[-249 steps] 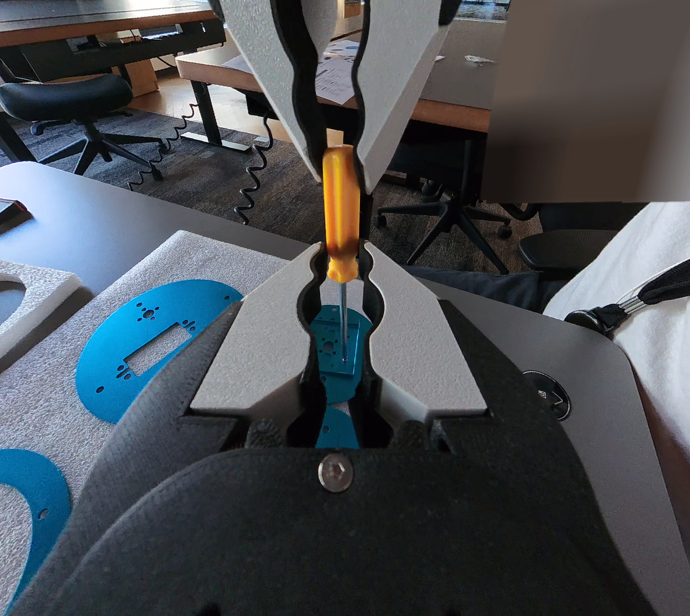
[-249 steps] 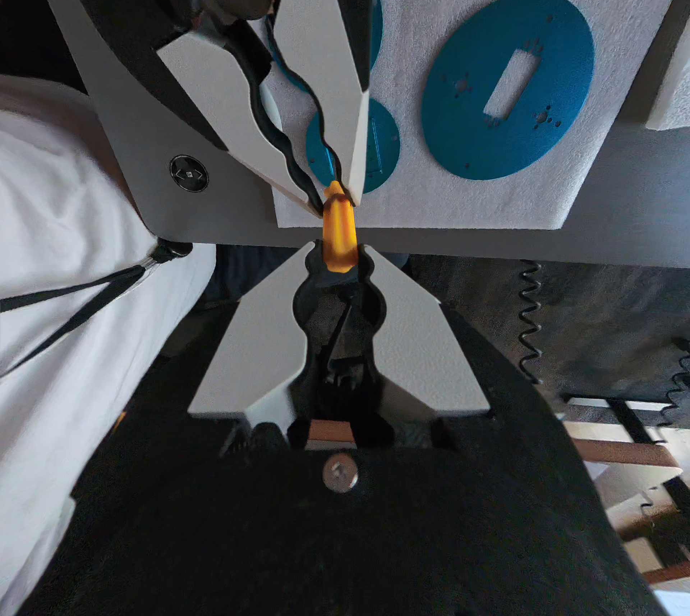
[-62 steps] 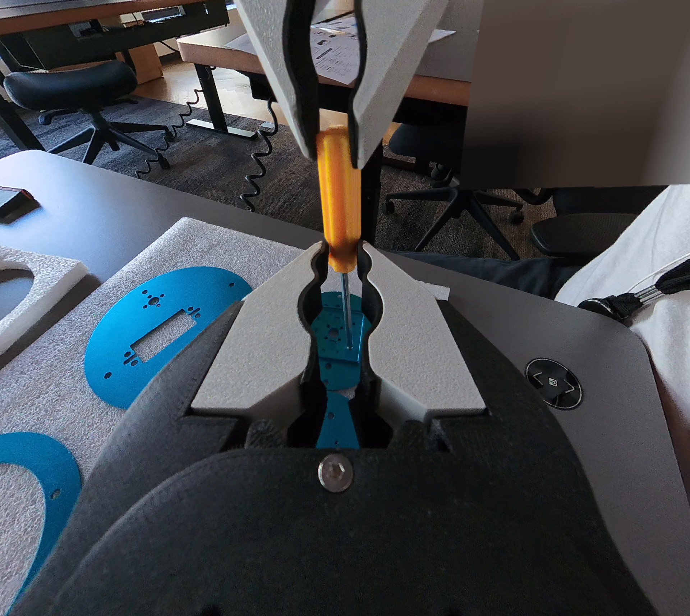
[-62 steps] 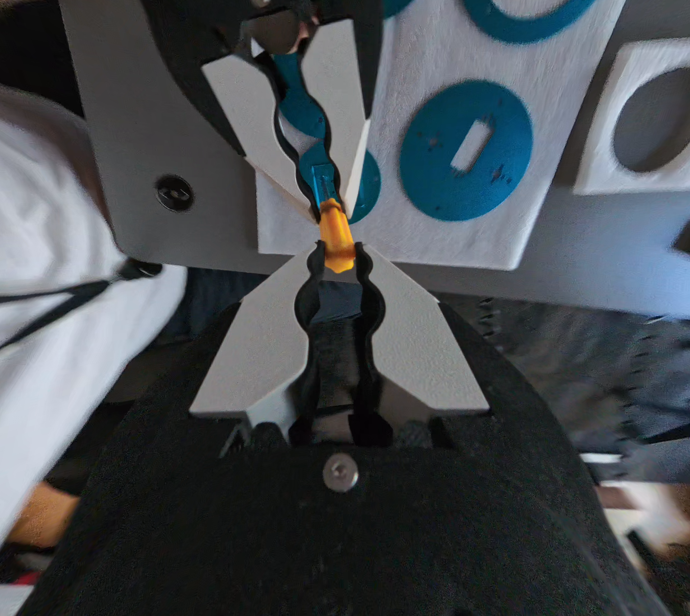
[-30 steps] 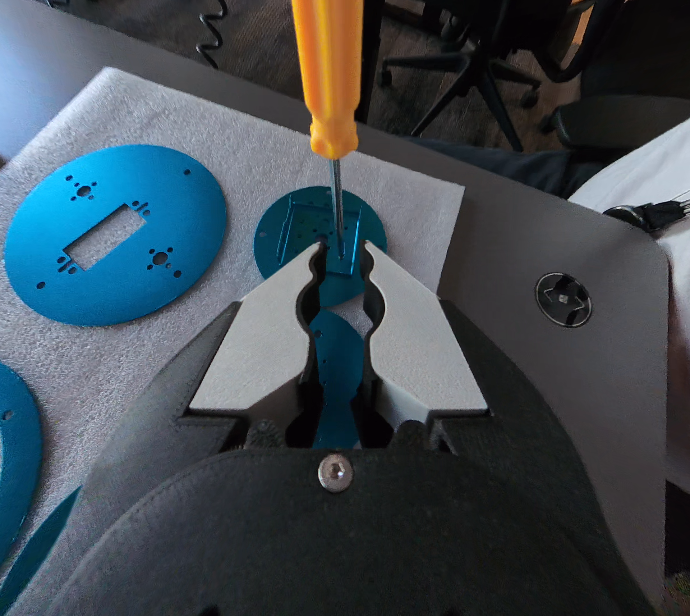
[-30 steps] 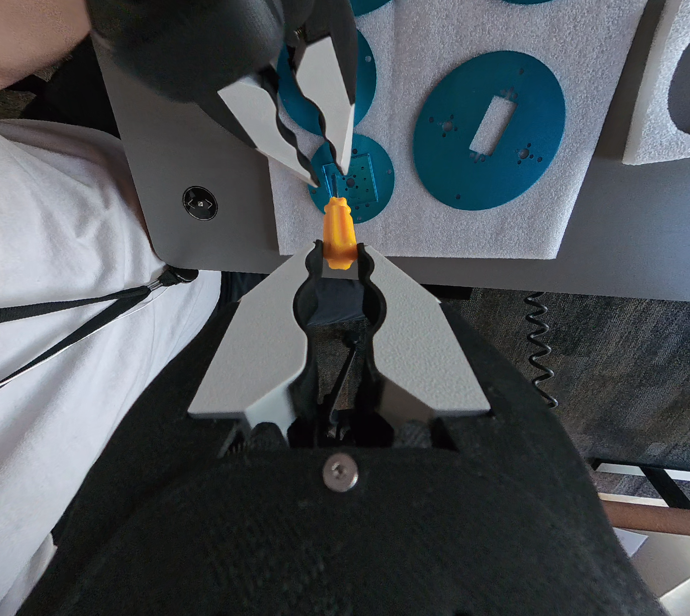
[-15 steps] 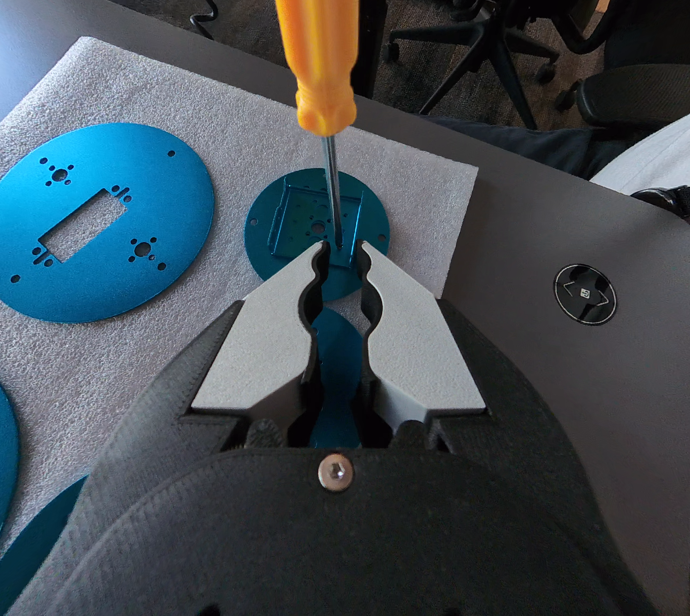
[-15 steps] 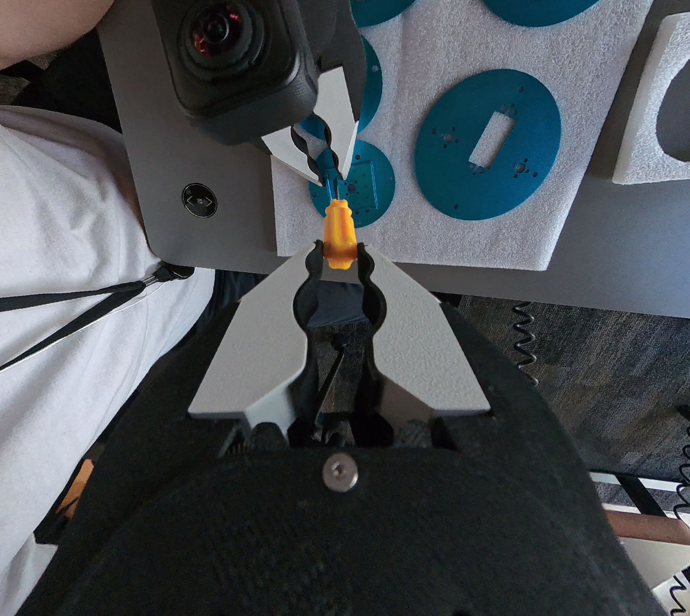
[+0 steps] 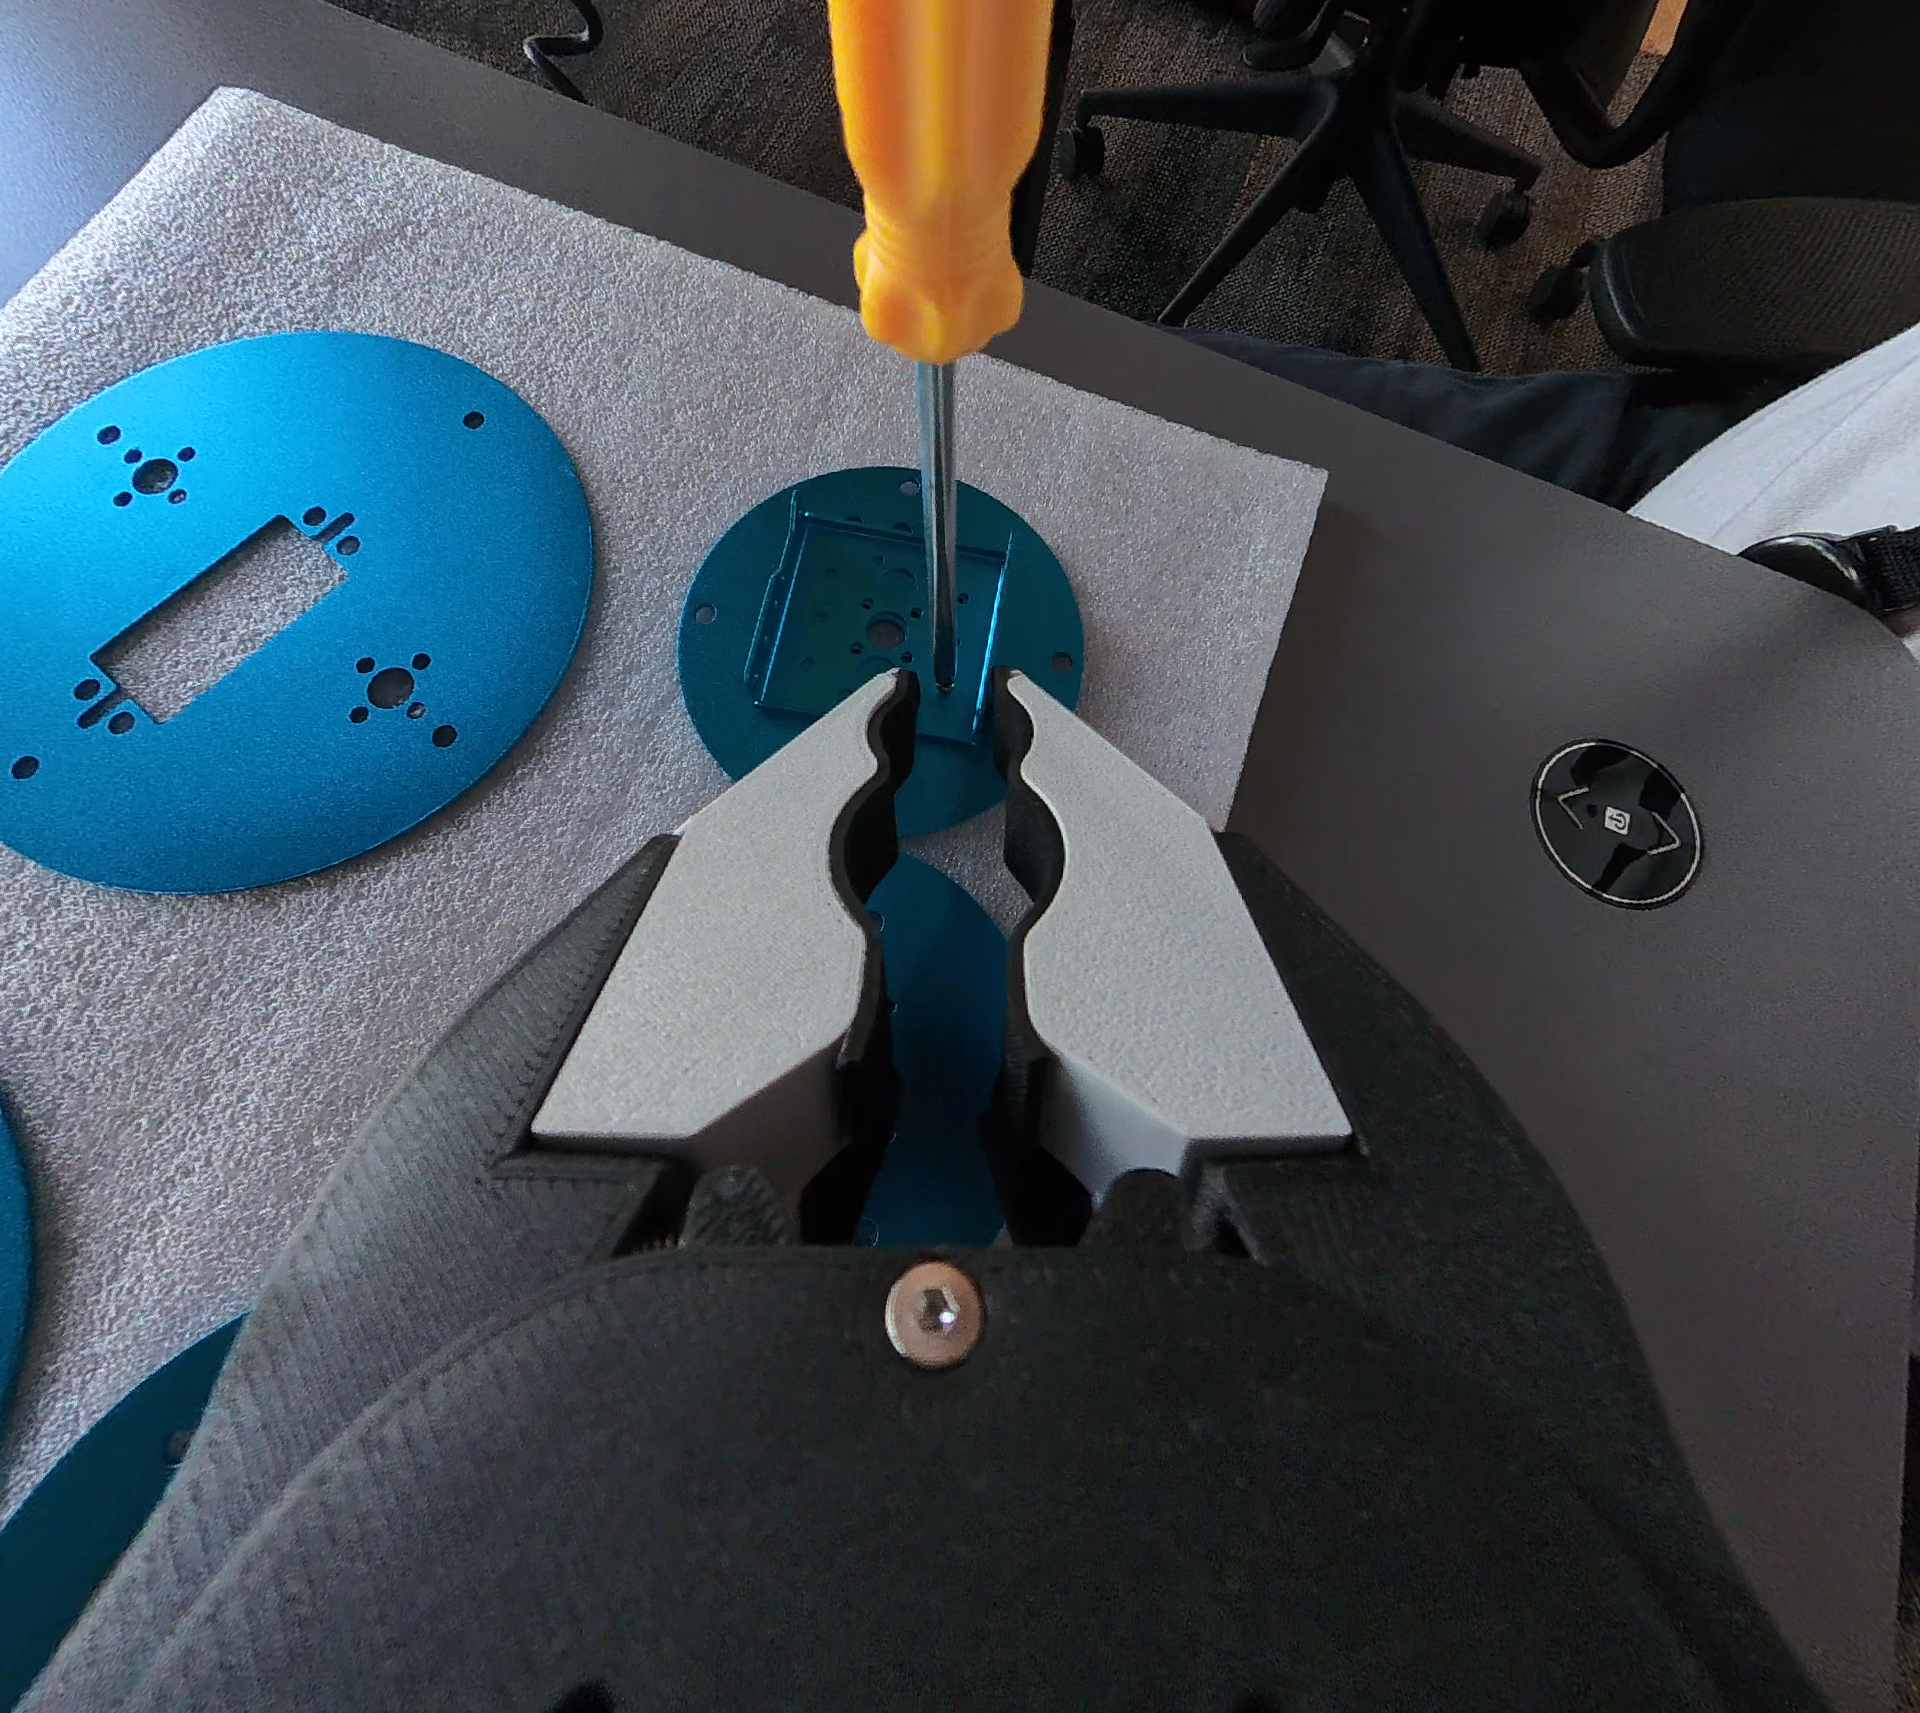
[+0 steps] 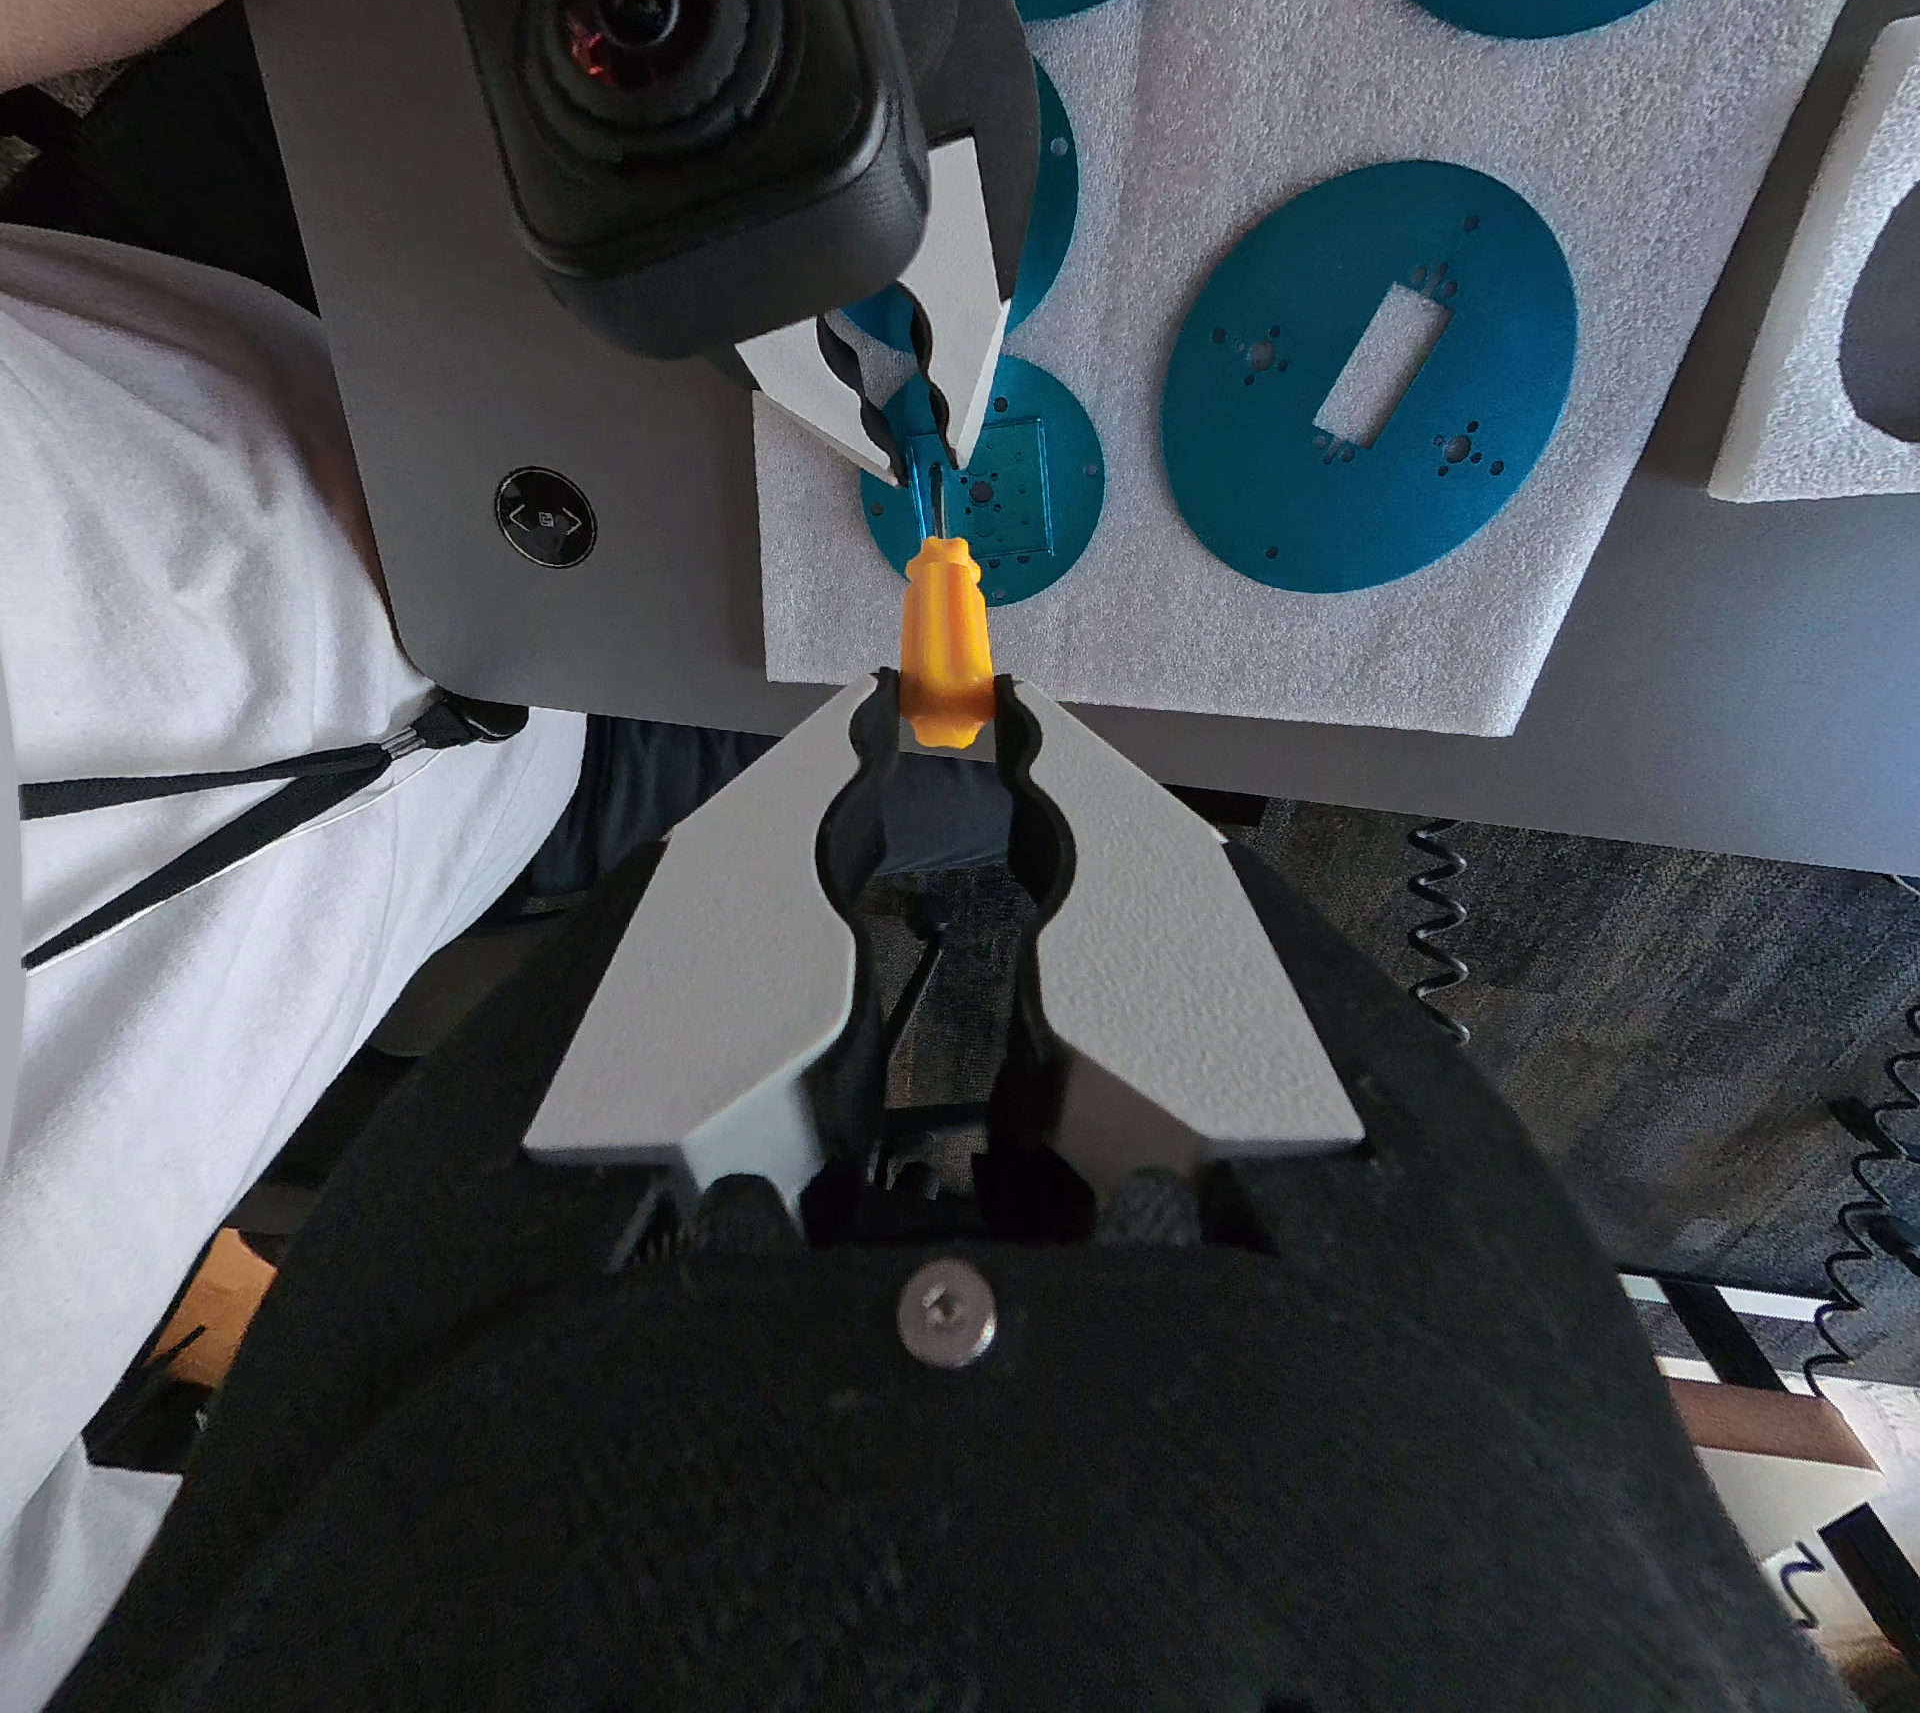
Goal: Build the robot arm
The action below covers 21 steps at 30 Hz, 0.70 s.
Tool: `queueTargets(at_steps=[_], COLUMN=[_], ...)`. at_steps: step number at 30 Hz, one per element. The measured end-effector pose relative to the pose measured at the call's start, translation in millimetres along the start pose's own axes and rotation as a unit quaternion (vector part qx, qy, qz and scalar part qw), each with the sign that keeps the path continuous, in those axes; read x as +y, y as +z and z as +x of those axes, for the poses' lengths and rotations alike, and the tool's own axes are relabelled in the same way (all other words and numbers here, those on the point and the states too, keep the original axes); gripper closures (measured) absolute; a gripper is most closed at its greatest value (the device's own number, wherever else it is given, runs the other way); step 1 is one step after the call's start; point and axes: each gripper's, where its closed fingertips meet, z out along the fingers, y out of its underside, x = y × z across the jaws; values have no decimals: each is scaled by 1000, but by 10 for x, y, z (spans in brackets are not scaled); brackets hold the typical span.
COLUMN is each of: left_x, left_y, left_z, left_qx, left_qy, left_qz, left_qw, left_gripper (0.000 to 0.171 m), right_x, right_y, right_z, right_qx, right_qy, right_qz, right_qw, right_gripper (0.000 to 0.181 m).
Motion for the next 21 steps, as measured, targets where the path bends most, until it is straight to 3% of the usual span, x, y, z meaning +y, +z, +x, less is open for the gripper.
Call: queueTargets(at_steps=[10,15,17,21], left_x=[-5,-19,-126,-542], left_y=[1,-33,-120,-426], left_z=[5,49,45,-30], left_qx=[3,24,31,18], left_qy=[0,-13,-28,-46], left_qz=[1,1,32,156], left_qw=[1000,1000,999,986], left_gripper=[157,141,140,134], right_x=[-12,-17,-25,-46], right_y=[1,2,2,4], right_z=[10,-4,-7,-5], right_qx=[-3,7,9,8], right_qy=[-5,-5,-8,-9], right_qz=[-1,-6,-8,-12], right_qw=[1000,1000,1000,1000], right_gripper=[164,164,163,163])
